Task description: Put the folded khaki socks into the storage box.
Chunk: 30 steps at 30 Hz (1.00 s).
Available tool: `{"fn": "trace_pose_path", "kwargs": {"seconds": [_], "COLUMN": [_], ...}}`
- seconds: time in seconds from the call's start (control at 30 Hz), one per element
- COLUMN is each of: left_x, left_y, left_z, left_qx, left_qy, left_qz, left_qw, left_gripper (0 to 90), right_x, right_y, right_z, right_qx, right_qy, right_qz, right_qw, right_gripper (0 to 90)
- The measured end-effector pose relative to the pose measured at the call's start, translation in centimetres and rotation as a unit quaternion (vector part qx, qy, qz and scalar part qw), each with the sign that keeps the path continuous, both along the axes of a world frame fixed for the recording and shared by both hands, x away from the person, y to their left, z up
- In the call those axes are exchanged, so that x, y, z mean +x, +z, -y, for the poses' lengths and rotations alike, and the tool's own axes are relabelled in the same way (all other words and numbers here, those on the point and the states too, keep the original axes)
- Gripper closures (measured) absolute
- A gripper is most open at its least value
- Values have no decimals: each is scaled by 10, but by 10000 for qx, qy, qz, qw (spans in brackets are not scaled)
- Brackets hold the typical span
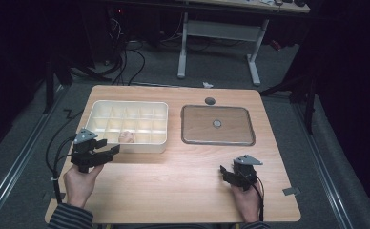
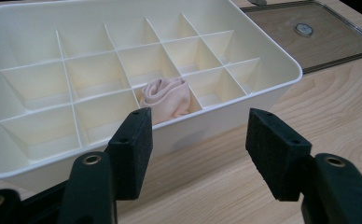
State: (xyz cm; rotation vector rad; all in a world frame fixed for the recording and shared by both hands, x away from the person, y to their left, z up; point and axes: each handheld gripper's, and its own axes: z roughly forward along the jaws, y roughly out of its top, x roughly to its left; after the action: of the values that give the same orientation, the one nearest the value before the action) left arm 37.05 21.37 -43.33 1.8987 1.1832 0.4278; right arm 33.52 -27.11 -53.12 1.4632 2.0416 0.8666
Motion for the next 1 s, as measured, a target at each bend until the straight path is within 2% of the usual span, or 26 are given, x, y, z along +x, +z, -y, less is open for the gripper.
{"fn": "trace_pose_path", "kwargs": {"seconds": [1.0], "left_x": [-9], "left_y": [-22], "left_z": [12], "left_qx": [-43], "left_qy": [-154], "left_qz": [-207], "left_qw": [9997], "left_gripper": [416], "right_x": [0], "right_y": [0], "right_z": [0], "right_qx": [1], "right_qy": [4], "right_qz": [-1], "right_qw": [10000], "right_gripper": [382]}}
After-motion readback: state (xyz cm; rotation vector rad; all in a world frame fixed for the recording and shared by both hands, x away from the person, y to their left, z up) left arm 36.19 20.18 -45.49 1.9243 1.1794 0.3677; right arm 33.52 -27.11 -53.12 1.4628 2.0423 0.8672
